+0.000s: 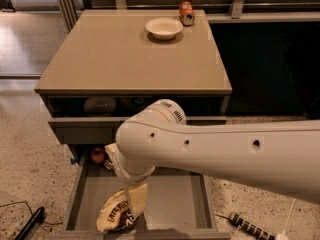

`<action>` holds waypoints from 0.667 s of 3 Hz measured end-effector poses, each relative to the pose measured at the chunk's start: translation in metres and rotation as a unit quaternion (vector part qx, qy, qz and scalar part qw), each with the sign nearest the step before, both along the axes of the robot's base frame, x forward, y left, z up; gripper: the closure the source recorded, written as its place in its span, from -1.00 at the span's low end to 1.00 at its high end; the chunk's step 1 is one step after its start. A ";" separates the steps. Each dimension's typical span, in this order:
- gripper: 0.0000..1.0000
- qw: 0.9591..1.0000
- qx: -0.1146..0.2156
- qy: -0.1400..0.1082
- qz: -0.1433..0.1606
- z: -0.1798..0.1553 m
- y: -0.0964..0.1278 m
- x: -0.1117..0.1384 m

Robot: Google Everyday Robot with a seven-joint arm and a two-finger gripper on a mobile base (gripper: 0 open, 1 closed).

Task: Pick brown chip bag from middle drawer and place on counter

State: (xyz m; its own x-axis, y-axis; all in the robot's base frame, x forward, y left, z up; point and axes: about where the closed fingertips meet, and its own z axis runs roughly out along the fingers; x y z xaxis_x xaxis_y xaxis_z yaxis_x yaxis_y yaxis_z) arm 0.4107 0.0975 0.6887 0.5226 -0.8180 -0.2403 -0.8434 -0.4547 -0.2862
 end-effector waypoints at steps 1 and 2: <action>-1.00 1.000 0.000 -0.010 -0.001 -0.005 0.005 0.005; -1.00 1.000 0.004 -0.013 0.016 -0.029 0.033 0.012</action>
Offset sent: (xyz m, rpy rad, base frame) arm 0.0190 0.0365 -0.0291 0.0228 -0.0288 0.0243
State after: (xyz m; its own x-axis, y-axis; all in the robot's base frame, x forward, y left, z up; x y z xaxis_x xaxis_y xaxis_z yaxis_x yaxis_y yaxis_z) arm 0.4227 0.1303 0.6599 0.5542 -0.7992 -0.2328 -0.8211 -0.4789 -0.3105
